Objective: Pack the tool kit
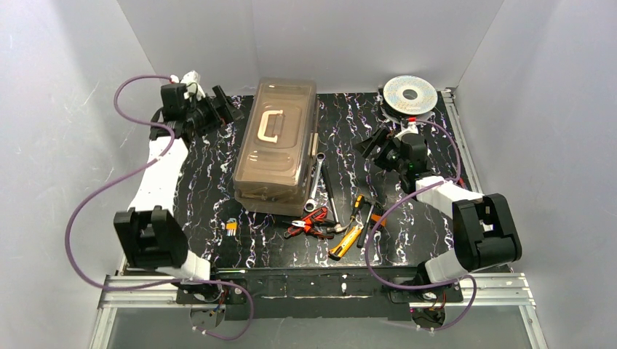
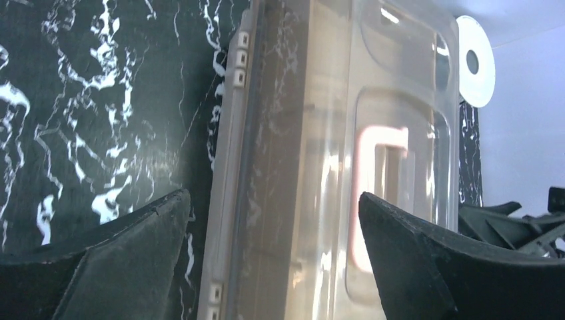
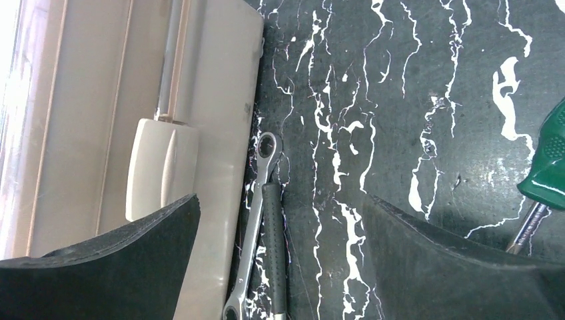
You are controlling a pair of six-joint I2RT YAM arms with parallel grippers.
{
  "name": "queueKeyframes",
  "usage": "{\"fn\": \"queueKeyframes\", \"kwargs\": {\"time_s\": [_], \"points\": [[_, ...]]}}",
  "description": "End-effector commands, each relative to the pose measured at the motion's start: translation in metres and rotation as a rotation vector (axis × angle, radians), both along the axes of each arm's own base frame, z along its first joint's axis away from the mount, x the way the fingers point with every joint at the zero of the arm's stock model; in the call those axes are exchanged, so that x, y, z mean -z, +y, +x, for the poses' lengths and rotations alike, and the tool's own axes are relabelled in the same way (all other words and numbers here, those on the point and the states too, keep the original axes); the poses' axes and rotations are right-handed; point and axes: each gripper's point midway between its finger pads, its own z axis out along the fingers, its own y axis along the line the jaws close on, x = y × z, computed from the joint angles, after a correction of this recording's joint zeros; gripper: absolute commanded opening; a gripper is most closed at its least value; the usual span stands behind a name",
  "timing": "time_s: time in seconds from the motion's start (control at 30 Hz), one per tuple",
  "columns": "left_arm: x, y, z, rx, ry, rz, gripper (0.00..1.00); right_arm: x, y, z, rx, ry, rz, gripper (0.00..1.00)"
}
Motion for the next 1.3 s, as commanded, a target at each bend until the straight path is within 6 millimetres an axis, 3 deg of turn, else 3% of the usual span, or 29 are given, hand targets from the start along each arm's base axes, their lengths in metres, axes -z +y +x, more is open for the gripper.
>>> {"fn": "queueKeyframes", "kwargs": {"time_s": [0.0, 0.17, 0.3, 0.67, 0.83, 0.93, 1.07, 1.17, 1.27], "points": [[0.003, -0.006, 0.022, 0.048, 0.011, -0.032, 0.98, -0.019, 0.007, -0.002, -0.080, -0.107, 0.006, 0.98], [0.023, -0.030, 0.023, 0.159, 0.016, -0.113, 0.98, -0.023, 0.031, -0.010, -0.232, -0.136, 0.113, 0.94], [0.033, -0.042, 0.022, 0.215, 0.023, -0.135, 0.98, -0.019, 0.039, -0.011, -0.280, -0.132, 0.150, 0.92], [0.063, -0.036, 0.022, 0.154, 0.119, -0.108, 0.98, -0.003, 0.045, -0.010, -0.304, -0.110, 0.182, 0.91], [0.045, -0.028, 0.018, 0.138, 0.065, -0.048, 0.98, -0.003, 0.045, -0.010, -0.306, -0.113, 0.180, 0.91], [0.035, -0.011, 0.013, 0.057, 0.007, 0.028, 0.98, -0.003, 0.046, -0.010, -0.311, -0.115, 0.183, 0.91], [0.005, 0.001, 0.004, -0.006, -0.131, 0.081, 0.98, -0.003, 0.046, -0.010, -0.309, -0.117, 0.181, 0.91], [0.003, 0.000, 0.003, 0.001, -0.150, 0.084, 0.98, -0.004, 0.046, -0.010, -0.311, -0.119, 0.180, 0.91], [0.021, -0.002, 0.009, 0.009, -0.074, 0.062, 0.98, -0.003, 0.048, -0.011, -0.319, -0.121, 0.177, 0.90]]}}
